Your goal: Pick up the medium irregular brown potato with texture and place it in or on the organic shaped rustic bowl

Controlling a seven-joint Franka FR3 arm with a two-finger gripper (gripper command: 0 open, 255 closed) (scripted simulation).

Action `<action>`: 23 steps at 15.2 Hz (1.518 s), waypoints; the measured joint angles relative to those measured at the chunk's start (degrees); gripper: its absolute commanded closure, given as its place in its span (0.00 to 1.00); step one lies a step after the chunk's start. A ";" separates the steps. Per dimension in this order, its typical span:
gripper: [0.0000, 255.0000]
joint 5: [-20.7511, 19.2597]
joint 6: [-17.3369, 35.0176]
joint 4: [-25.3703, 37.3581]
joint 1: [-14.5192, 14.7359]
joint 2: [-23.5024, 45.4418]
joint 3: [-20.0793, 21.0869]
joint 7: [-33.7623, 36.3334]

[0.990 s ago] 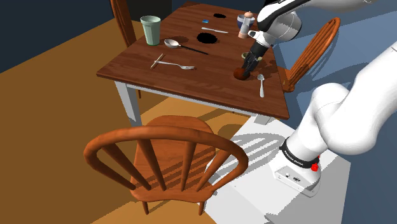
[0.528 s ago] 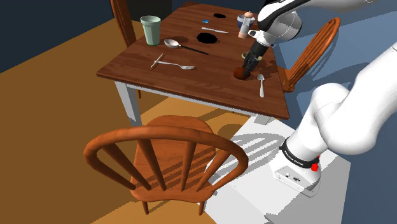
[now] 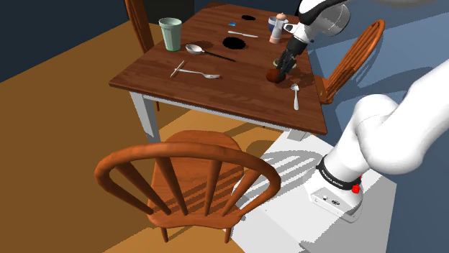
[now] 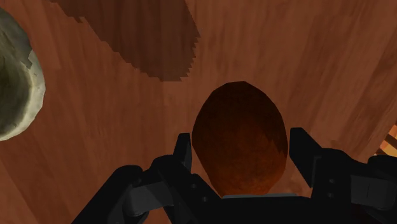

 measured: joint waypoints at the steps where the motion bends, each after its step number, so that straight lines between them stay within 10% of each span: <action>1: 1.00 -0.43 -0.68 0.43 -0.26 -0.43 0.32 0.46; 23: 1.00 -6.04 -16.70 11.16 -3.98 -8.34 7.76 9.16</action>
